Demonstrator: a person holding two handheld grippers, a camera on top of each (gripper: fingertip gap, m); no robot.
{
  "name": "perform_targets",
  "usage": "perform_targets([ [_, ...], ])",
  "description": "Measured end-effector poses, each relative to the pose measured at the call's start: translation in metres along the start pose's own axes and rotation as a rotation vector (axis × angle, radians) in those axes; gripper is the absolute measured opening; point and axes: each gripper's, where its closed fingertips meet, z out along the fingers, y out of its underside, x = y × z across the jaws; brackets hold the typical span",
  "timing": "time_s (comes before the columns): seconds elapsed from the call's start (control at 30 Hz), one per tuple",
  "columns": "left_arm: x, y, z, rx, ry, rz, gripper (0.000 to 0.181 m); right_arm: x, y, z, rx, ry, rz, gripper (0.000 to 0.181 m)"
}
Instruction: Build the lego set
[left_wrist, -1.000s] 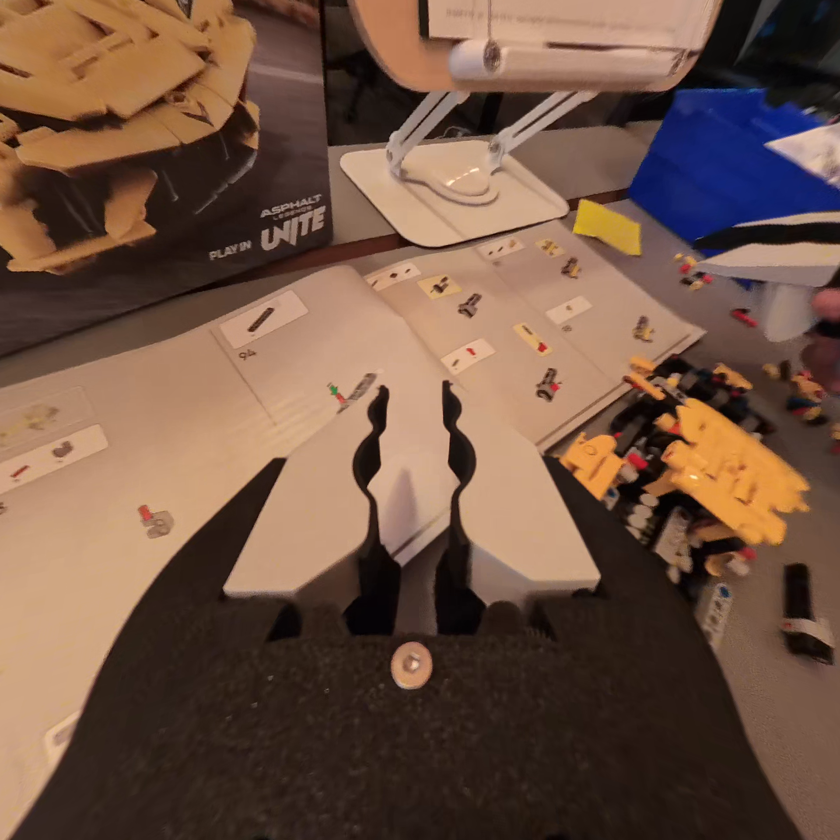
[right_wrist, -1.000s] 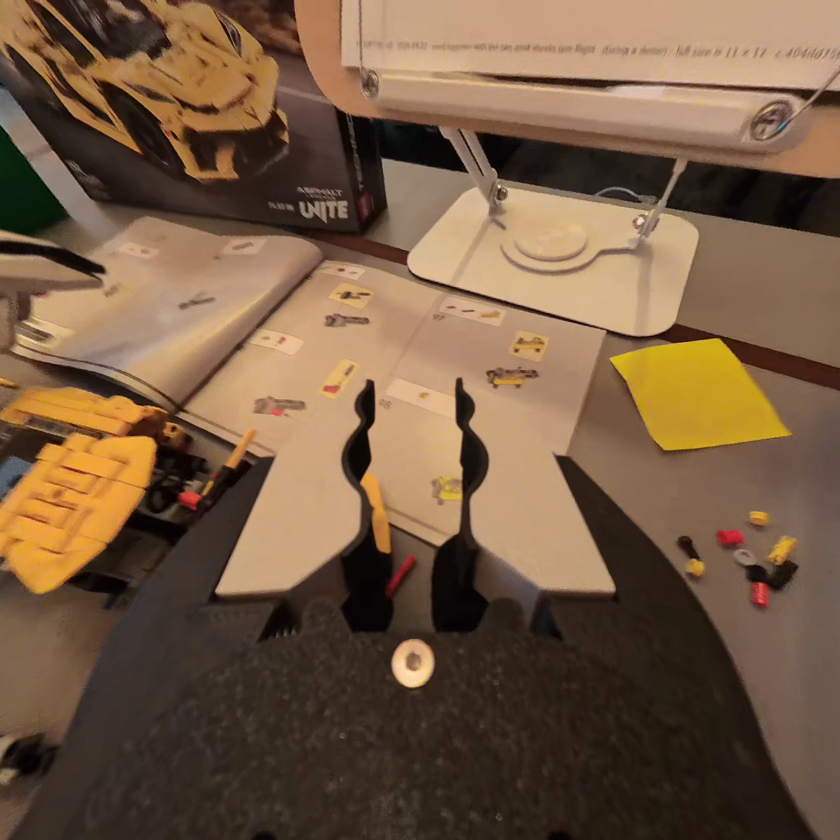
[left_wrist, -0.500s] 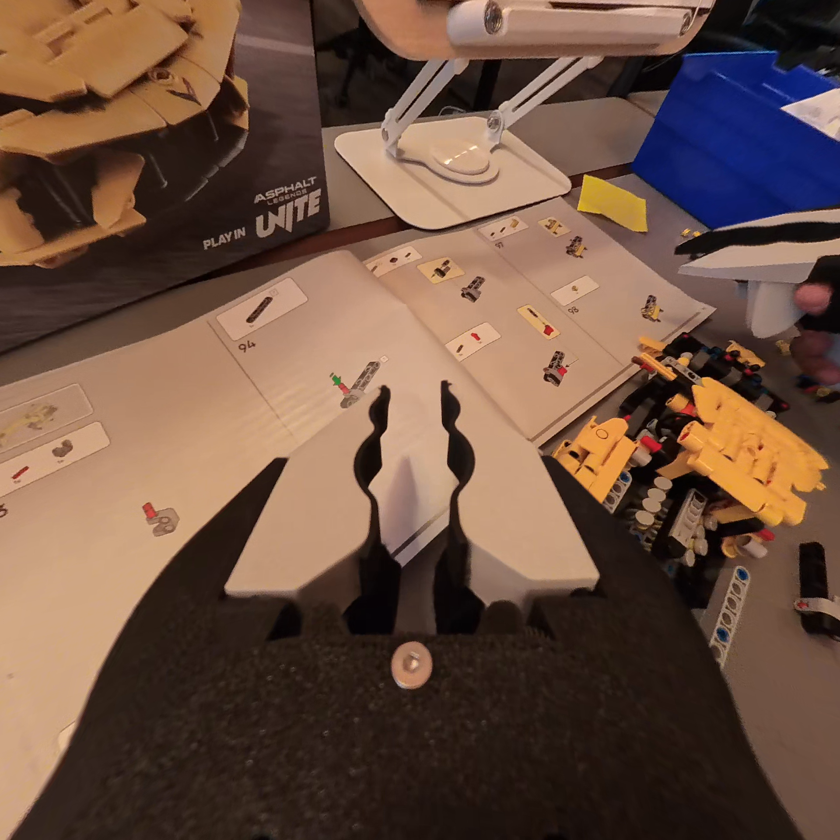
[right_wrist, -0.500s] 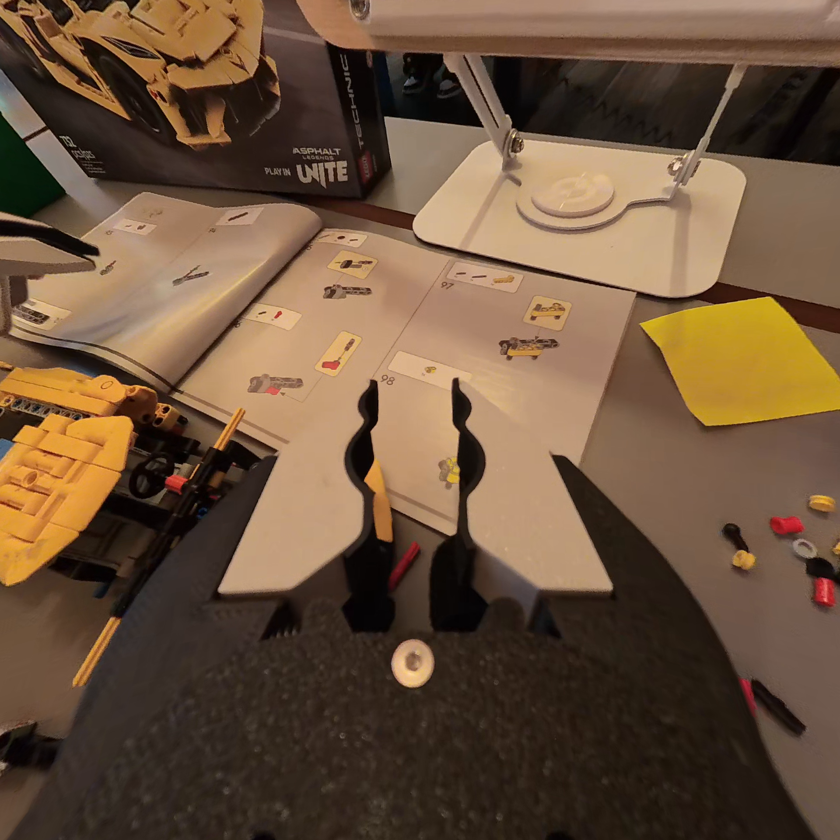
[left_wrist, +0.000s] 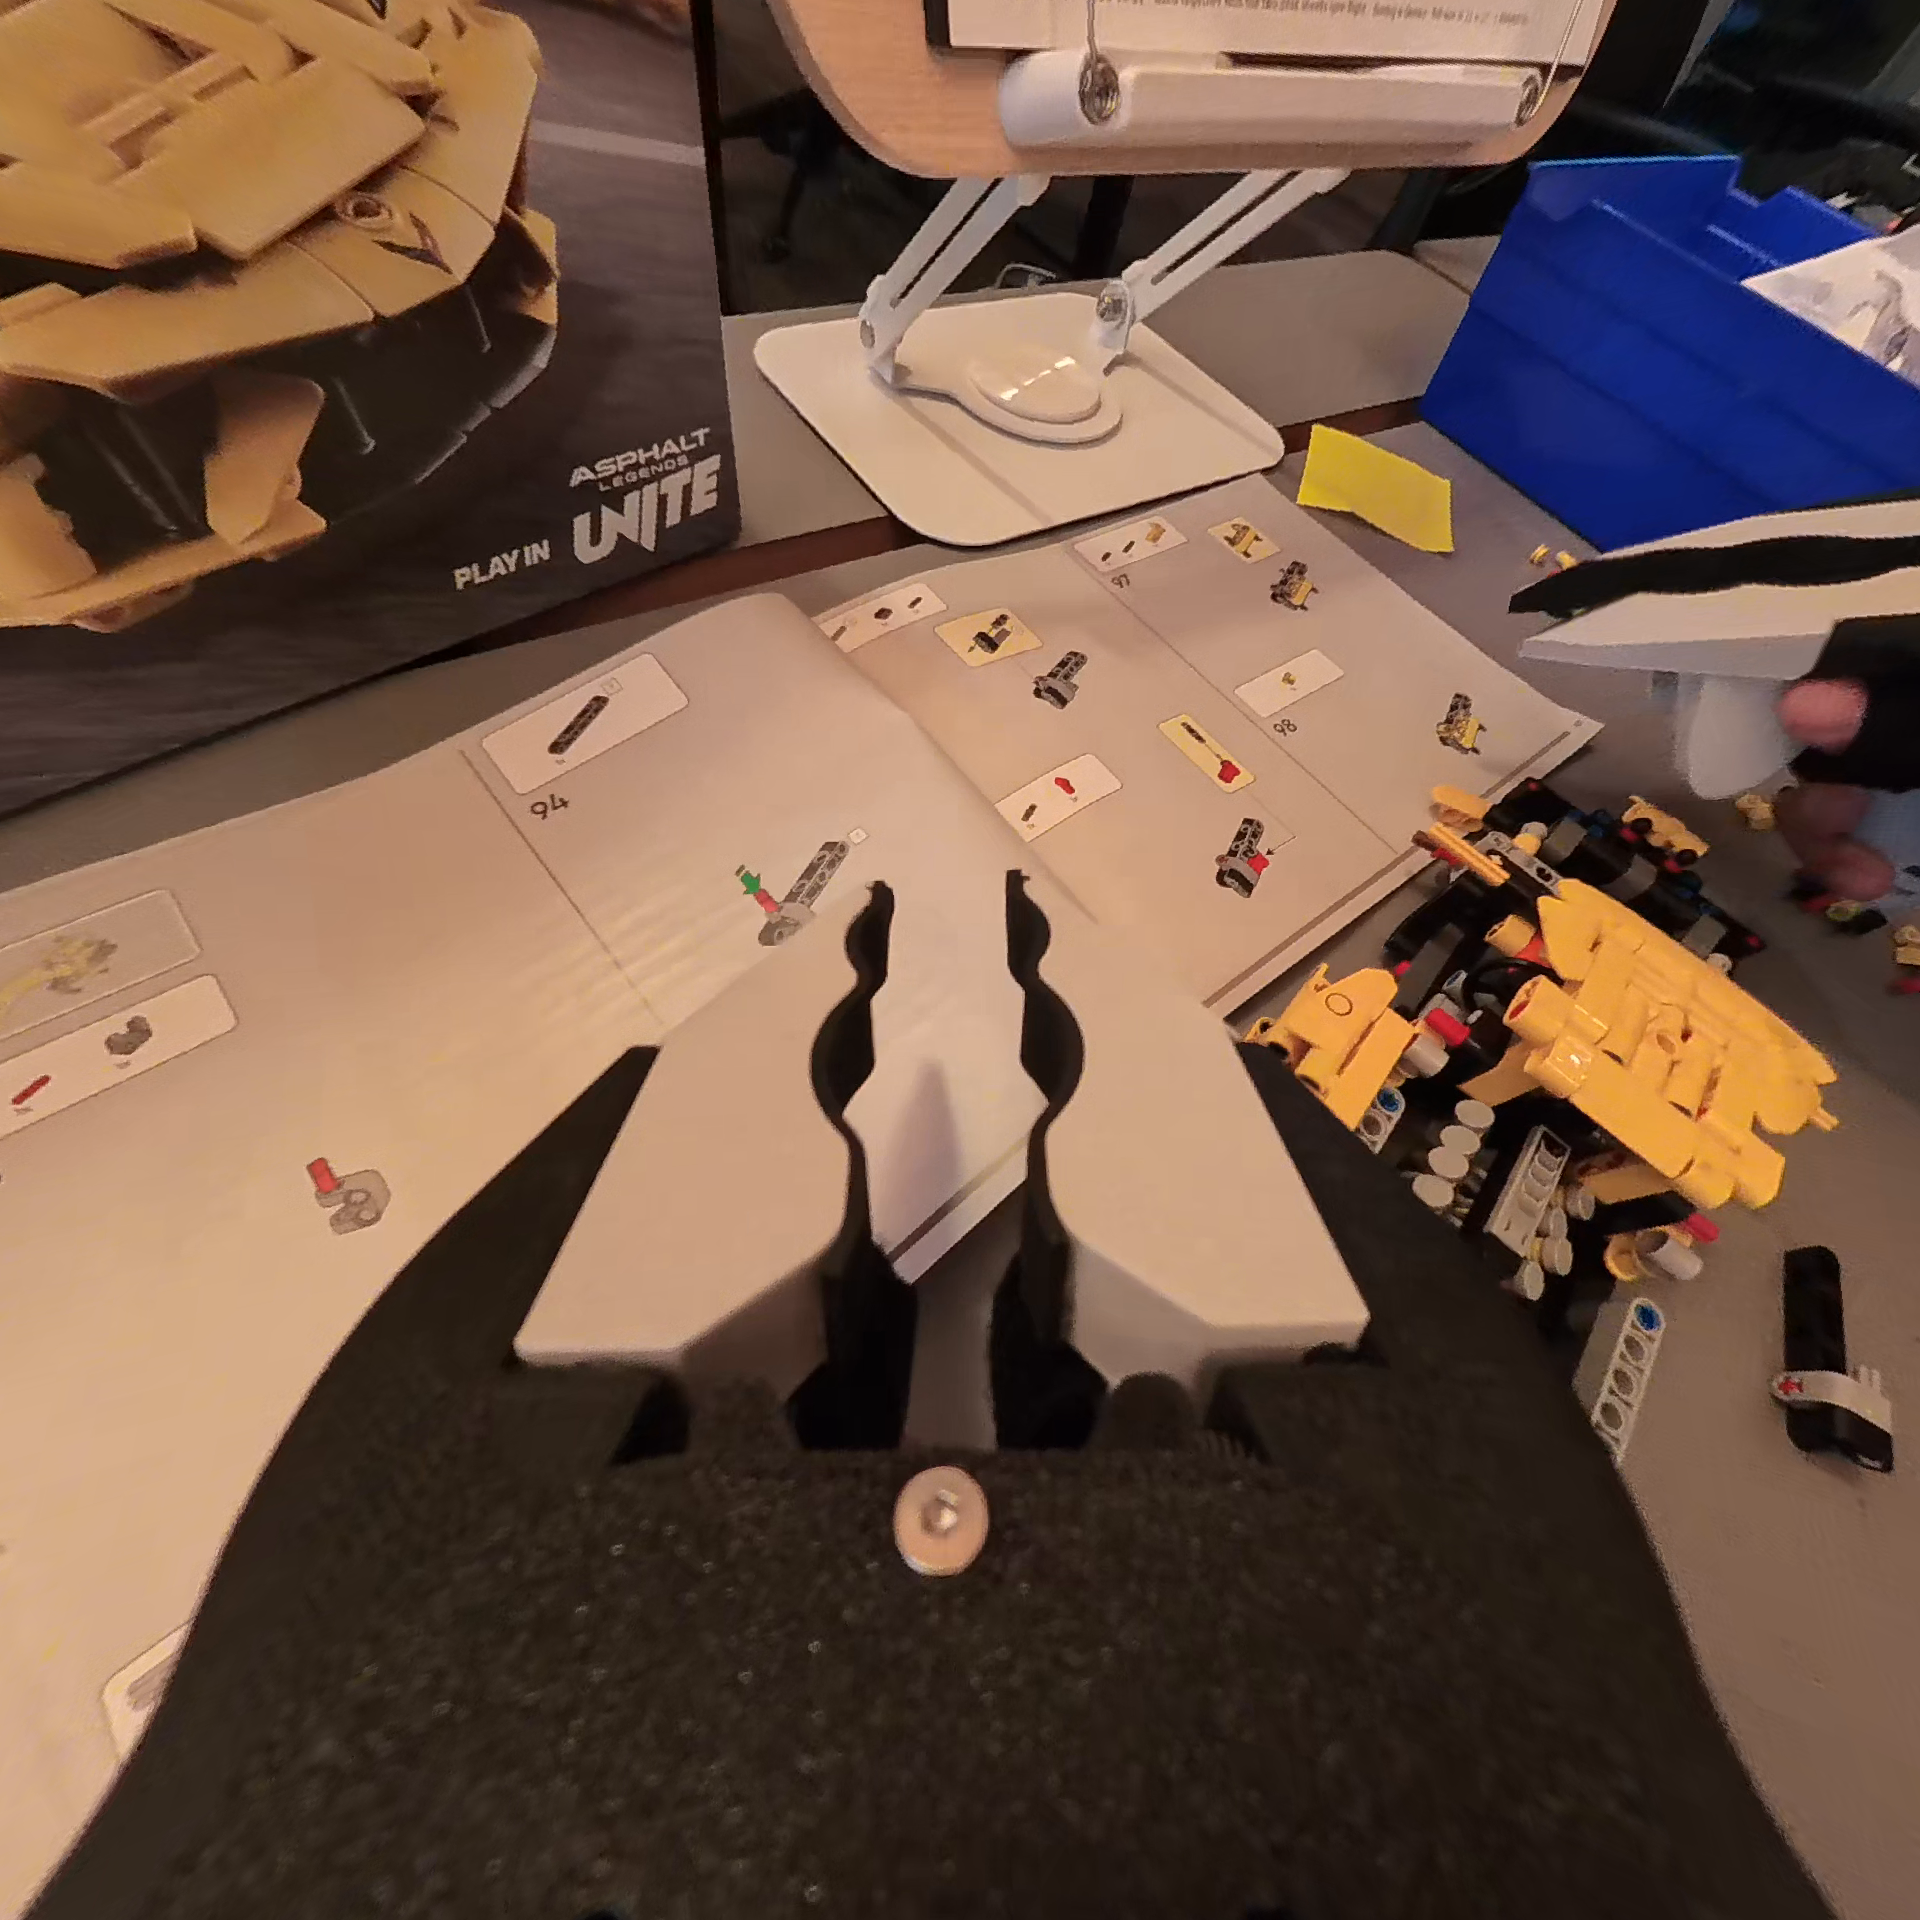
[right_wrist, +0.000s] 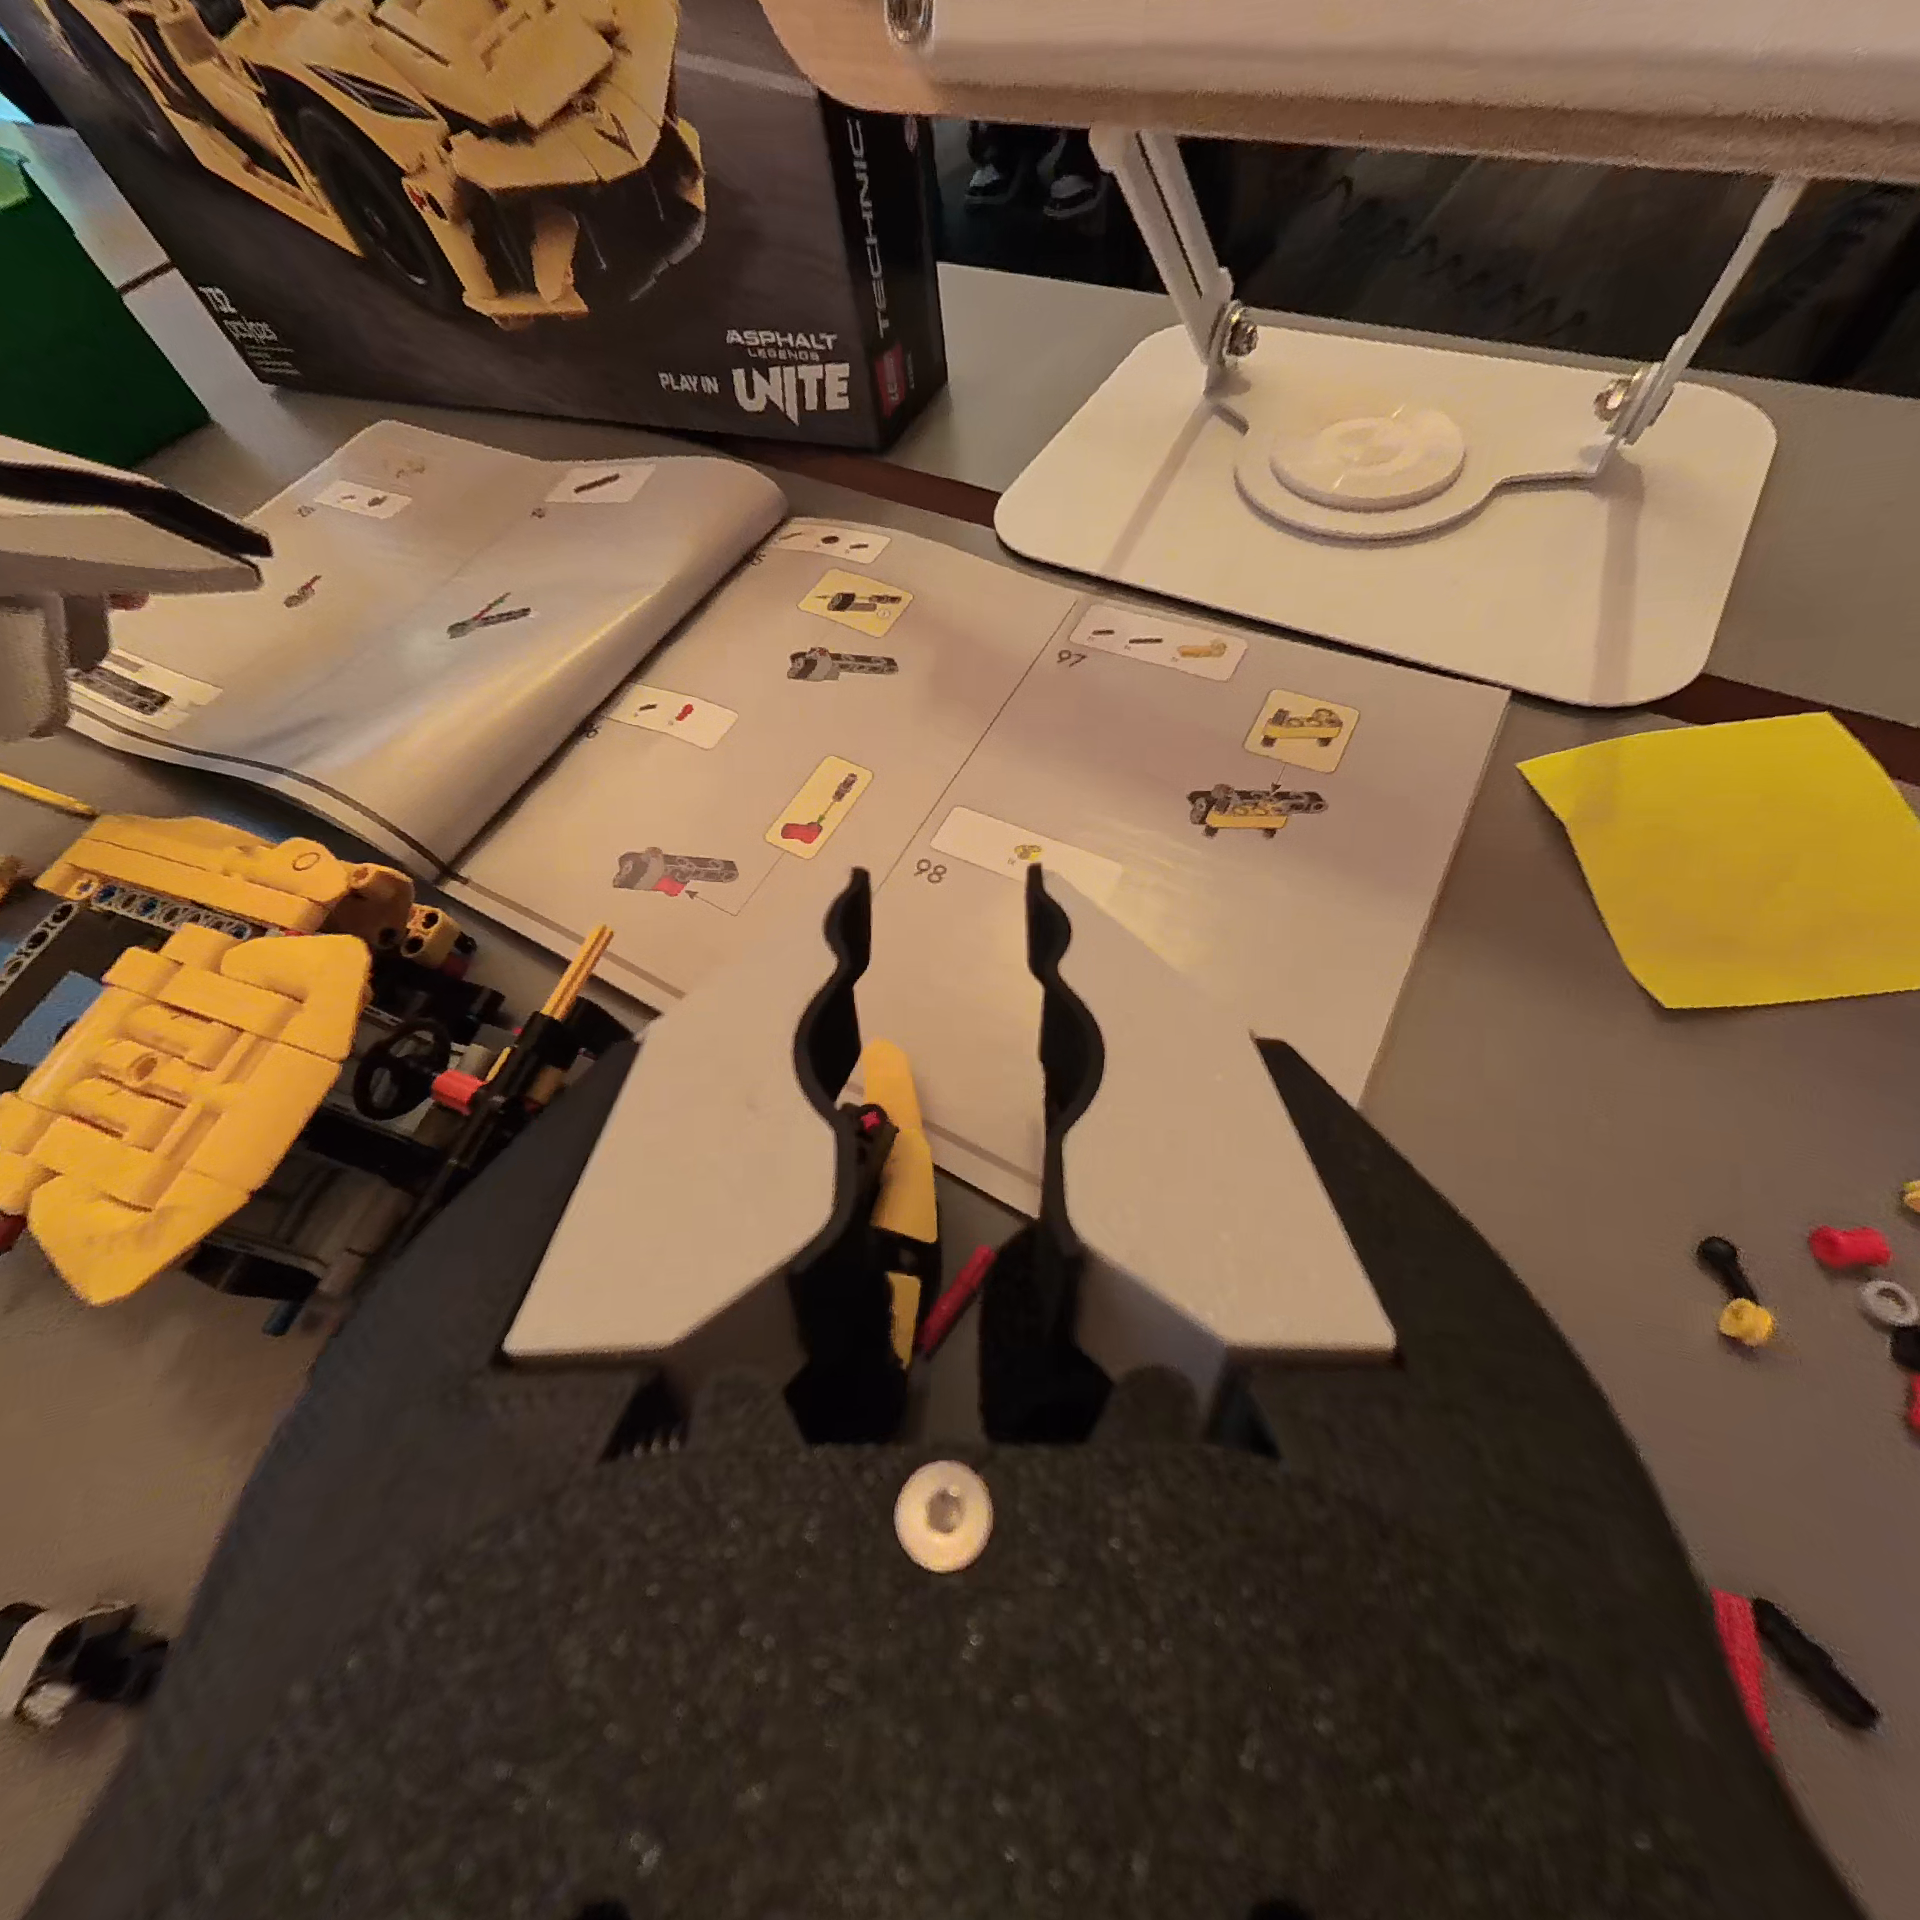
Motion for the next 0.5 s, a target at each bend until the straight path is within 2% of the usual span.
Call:
perform_targets([
  [0.23, 0.009, -0.006, -0.005, 0.000, -0.009, 0.046, 0.022, -0.021, -0.006, -0.006, -0.011, -0.099, -0.031, 0.032],
  [0.33, 0.021, -0.008, -0.010, -0.018, 0.034, 0.055, 0.022, -0.048, -0.005, -0.008, -0.034, -0.226, -0.067, 0.031],
  [0.5, 0.030, -0.007, -0.015, -0.049, 0.042, 0.081, 0.022, -0.047, 0.004, -0.009, -0.112, -0.184, -0.168, 0.031],
])
